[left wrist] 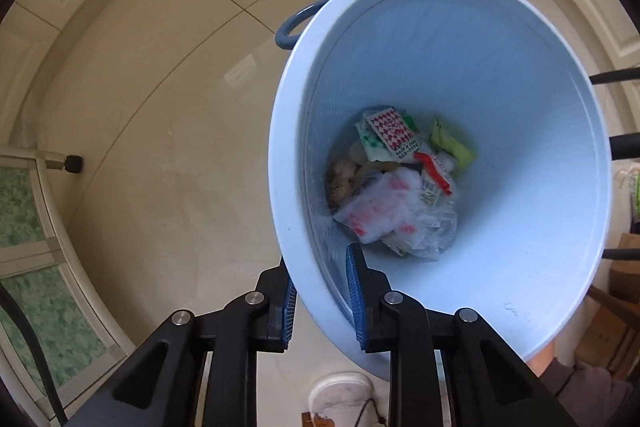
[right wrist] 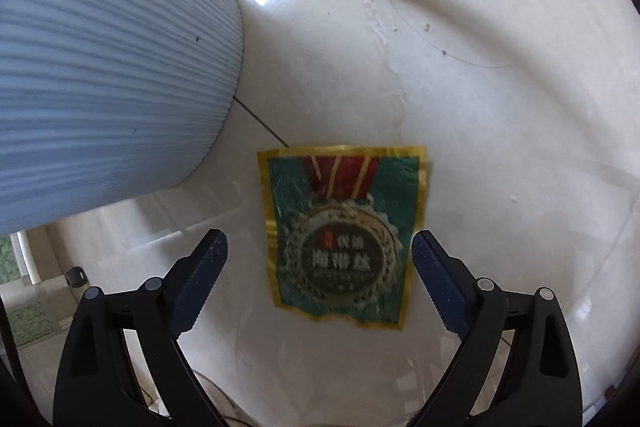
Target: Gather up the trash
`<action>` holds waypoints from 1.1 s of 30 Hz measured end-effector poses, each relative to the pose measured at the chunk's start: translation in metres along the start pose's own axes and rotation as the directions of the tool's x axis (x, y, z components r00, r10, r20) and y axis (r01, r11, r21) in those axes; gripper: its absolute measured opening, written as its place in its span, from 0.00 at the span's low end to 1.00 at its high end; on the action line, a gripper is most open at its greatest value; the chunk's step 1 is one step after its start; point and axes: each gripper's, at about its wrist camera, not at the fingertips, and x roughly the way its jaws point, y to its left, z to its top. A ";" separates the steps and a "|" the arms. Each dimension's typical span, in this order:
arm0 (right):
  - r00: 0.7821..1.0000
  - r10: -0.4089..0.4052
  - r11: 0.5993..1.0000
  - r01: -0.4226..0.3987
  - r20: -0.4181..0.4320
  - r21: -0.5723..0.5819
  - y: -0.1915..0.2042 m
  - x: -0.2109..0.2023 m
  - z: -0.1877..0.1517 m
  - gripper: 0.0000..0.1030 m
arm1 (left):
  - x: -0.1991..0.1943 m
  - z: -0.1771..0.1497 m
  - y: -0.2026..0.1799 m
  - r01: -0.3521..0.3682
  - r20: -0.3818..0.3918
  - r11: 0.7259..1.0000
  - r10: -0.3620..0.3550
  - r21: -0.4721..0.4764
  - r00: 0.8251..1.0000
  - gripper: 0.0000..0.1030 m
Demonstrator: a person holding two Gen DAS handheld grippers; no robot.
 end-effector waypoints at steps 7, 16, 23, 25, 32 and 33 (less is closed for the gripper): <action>0.998 -0.034 0.999 0.034 0.056 -0.003 0.003 -0.001 0.007 1.00 | 0.016 0.001 -0.001 -0.002 -0.016 1.000 0.001 -0.009 1.000 0.17; 0.966 -0.259 0.954 0.259 0.018 -0.154 0.010 -0.008 -0.003 0.91 | 0.044 0.009 -0.016 -0.016 -0.017 1.000 0.016 -0.018 1.000 0.14; 0.987 -0.161 0.971 0.161 0.014 -0.179 -0.010 -0.043 -0.004 0.14 | 0.063 0.016 -0.024 -0.014 -0.026 1.000 0.013 -0.026 1.000 0.14; 0.996 -0.084 0.989 0.081 -0.021 -0.127 -0.019 -0.047 -0.002 0.04 | 0.069 0.014 -0.022 -0.007 -0.028 1.000 0.006 -0.028 1.000 0.14; 0.998 -0.037 0.992 0.030 -0.057 -0.119 -0.016 -0.054 -0.003 0.04 | 0.080 0.013 -0.023 0.007 -0.039 1.000 -0.008 -0.027 0.999 0.17; 0.998 -0.024 0.993 0.016 -0.064 -0.121 -0.017 -0.058 -0.003 0.04 | 0.086 0.013 -0.026 0.007 -0.039 1.000 -0.008 -0.026 0.999 0.17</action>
